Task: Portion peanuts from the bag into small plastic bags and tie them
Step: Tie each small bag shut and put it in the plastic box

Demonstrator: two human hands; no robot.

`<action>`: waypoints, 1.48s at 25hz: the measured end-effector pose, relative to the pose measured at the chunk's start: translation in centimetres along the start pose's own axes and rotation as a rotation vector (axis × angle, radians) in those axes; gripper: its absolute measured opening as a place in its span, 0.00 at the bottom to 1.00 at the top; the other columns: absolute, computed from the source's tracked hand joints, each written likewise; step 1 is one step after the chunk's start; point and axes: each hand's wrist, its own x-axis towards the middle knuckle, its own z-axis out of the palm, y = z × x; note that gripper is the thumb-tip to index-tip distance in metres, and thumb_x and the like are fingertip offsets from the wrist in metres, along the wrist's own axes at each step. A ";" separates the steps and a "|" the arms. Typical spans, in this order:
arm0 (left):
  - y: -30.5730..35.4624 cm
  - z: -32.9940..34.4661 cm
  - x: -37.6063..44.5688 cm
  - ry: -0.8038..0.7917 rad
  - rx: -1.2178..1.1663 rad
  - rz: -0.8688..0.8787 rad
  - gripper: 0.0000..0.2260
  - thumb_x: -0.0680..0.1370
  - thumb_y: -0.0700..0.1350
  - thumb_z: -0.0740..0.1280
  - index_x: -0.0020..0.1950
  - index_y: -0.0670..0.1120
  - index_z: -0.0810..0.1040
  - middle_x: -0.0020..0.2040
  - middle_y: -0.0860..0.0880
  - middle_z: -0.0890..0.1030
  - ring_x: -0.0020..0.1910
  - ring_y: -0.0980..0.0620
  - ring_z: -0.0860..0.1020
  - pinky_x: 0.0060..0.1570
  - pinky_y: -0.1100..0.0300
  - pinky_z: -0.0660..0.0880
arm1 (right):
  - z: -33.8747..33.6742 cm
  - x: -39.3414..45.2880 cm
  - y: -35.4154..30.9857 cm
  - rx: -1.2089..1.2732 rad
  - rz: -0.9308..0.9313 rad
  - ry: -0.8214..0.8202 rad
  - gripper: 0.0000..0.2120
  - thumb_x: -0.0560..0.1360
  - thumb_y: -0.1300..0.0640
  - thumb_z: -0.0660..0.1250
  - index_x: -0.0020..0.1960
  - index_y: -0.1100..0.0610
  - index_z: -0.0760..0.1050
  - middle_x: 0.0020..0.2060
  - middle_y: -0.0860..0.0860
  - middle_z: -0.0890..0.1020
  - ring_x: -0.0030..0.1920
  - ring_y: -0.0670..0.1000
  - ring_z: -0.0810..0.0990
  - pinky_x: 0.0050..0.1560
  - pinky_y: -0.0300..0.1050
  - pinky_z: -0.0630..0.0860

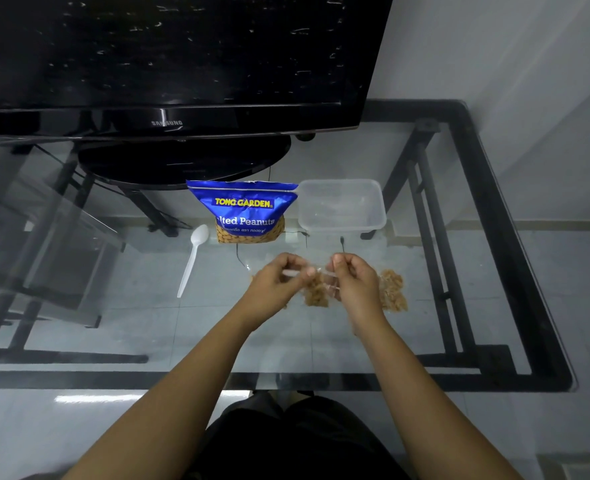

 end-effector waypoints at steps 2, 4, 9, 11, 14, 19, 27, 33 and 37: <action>-1.0 0.7 -0.3 -0.058 -0.073 -0.034 0.08 0.75 0.46 0.68 0.51 0.45 0.76 0.48 0.44 0.81 0.47 0.48 0.81 0.46 0.57 0.79 | -0.2 0.3 0.0 0.101 0.098 -0.019 0.07 0.79 0.54 0.59 0.49 0.53 0.76 0.42 0.45 0.81 0.42 0.45 0.81 0.42 0.41 0.78; -1.4 1.2 0.1 0.089 0.024 -0.044 0.07 0.74 0.44 0.70 0.48 0.44 0.76 0.42 0.44 0.81 0.42 0.47 0.81 0.41 0.63 0.79 | -0.9 0.7 0.5 -0.127 0.041 -0.017 0.11 0.80 0.53 0.57 0.57 0.54 0.75 0.48 0.45 0.80 0.50 0.46 0.79 0.52 0.43 0.76; -2.3 1.9 1.8 0.265 0.462 -0.110 0.09 0.75 0.47 0.67 0.50 0.41 0.75 0.43 0.42 0.82 0.41 0.47 0.79 0.43 0.56 0.75 | -4.3 2.2 3.1 -0.789 -0.160 0.181 0.15 0.77 0.63 0.60 0.63 0.58 0.73 0.59 0.57 0.76 0.58 0.57 0.74 0.58 0.48 0.74; -2.6 2.6 2.0 0.269 0.622 -0.093 0.12 0.77 0.46 0.66 0.55 0.40 0.73 0.48 0.41 0.81 0.46 0.46 0.78 0.43 0.58 0.72 | -5.3 3.0 3.9 -0.905 -0.116 0.176 0.15 0.77 0.62 0.62 0.63 0.57 0.72 0.64 0.59 0.72 0.62 0.59 0.70 0.60 0.53 0.72; -2.7 2.8 1.7 0.370 0.651 -0.016 0.13 0.76 0.43 0.66 0.57 0.39 0.69 0.52 0.40 0.77 0.48 0.44 0.77 0.42 0.61 0.67 | -6.3 3.7 4.4 -0.904 -0.036 0.114 0.16 0.77 0.57 0.61 0.65 0.55 0.70 0.69 0.59 0.66 0.67 0.61 0.64 0.63 0.56 0.69; -2.2 5.2 1.9 0.285 0.603 0.217 0.10 0.77 0.42 0.63 0.57 0.39 0.73 0.52 0.41 0.78 0.47 0.45 0.78 0.43 0.60 0.71 | -5.9 3.2 5.1 -0.841 -0.099 0.114 0.15 0.77 0.57 0.61 0.63 0.57 0.72 0.64 0.58 0.72 0.62 0.58 0.71 0.60 0.51 0.73; -0.5 10.7 4.4 0.224 0.220 -0.253 0.19 0.77 0.43 0.64 0.66 0.40 0.68 0.52 0.42 0.82 0.51 0.44 0.80 0.47 0.57 0.75 | -6.6 1.8 5.9 -0.735 -0.100 0.004 0.22 0.76 0.64 0.63 0.69 0.61 0.66 0.68 0.57 0.70 0.68 0.55 0.68 0.69 0.45 0.64; -0.4 10.7 4.6 0.305 0.182 -0.215 0.07 0.76 0.39 0.62 0.49 0.40 0.78 0.46 0.43 0.83 0.44 0.45 0.80 0.45 0.54 0.79 | -7.0 2.2 6.7 -0.828 -0.122 -0.004 0.23 0.77 0.65 0.61 0.71 0.61 0.63 0.71 0.57 0.66 0.70 0.56 0.65 0.70 0.41 0.59; 0.2 8.6 4.1 0.285 0.027 -0.138 0.03 0.77 0.40 0.62 0.48 0.43 0.75 0.41 0.47 0.79 0.36 0.52 0.77 0.33 0.65 0.75 | -8.4 3.7 5.8 -0.935 -0.162 0.018 0.23 0.76 0.67 0.60 0.71 0.62 0.62 0.72 0.59 0.63 0.71 0.58 0.64 0.71 0.44 0.59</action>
